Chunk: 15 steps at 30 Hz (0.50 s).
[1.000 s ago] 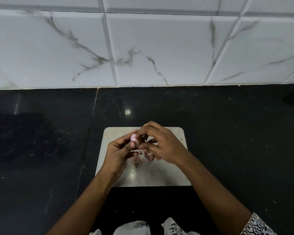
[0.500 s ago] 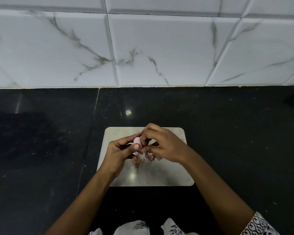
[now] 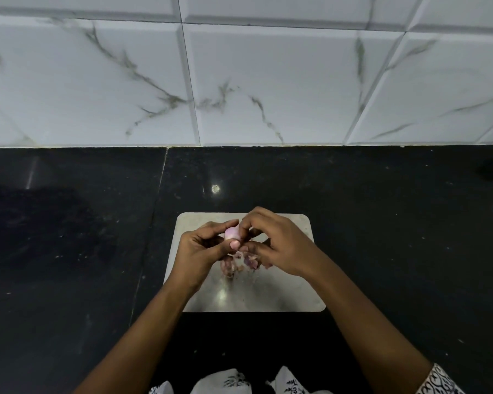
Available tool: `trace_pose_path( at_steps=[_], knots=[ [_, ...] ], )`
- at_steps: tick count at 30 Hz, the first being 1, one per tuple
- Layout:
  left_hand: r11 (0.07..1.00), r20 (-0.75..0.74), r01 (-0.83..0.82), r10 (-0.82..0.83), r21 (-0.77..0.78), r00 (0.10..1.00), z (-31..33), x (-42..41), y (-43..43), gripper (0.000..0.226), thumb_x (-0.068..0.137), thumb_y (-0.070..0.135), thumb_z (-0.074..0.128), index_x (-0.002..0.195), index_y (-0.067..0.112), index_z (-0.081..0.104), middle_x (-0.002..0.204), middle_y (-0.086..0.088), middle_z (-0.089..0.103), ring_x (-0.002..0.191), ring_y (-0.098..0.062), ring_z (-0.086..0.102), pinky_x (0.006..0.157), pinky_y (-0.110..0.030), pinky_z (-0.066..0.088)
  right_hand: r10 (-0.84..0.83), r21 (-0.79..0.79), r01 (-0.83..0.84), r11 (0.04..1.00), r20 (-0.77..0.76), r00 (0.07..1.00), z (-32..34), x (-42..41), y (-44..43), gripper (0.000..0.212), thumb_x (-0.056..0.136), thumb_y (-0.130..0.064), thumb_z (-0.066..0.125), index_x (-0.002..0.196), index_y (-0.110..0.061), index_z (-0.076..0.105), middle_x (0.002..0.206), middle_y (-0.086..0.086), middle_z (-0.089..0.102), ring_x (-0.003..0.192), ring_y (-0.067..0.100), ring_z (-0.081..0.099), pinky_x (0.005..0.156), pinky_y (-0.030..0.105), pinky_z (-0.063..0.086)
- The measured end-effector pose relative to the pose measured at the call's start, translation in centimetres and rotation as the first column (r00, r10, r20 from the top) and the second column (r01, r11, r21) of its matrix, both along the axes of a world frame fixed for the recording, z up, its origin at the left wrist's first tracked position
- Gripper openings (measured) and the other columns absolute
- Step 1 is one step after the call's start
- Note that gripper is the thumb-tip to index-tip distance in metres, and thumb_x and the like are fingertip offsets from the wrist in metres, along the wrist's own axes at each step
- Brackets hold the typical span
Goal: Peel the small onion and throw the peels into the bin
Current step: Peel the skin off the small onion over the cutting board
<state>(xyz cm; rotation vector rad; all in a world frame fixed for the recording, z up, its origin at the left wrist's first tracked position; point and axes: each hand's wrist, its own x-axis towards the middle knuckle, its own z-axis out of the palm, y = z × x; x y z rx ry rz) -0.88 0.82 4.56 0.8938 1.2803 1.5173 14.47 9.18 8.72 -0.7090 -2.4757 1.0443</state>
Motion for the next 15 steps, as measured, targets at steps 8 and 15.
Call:
trace_pose_path(
  at_steps=[8,15],
  knots=[
    [0.999,-0.022,0.039,-0.039,-0.002,0.999,0.5,0.2,0.3,0.032,0.069,0.013,0.07,0.101,0.017,0.074,0.087,-0.004,0.07,0.074,-0.02,0.069,0.059,-0.024,0.054,0.019,0.02,-0.019,1.0,0.027,0.999,0.2,0.3,0.5,0.018,0.085,-0.021,0.065,0.101,-0.019,0.057,0.1,-0.014,0.049,0.091,0.003,0.054,0.074,0.019,0.053],
    [0.995,-0.056,0.092,-0.095,-0.043,0.994,1.1,0.1,0.5,0.033,0.068,0.015,0.069,0.101,0.019,0.073,0.094,-0.008,0.07,0.074,-0.021,0.069,0.062,-0.025,0.055,-0.031,-0.021,0.032,0.999,0.024,0.999,-0.1,0.6,0.6,0.021,0.083,-0.019,0.067,0.101,-0.021,0.055,0.105,-0.009,0.055,0.089,0.004,0.056,0.069,0.013,0.052]
  ],
)
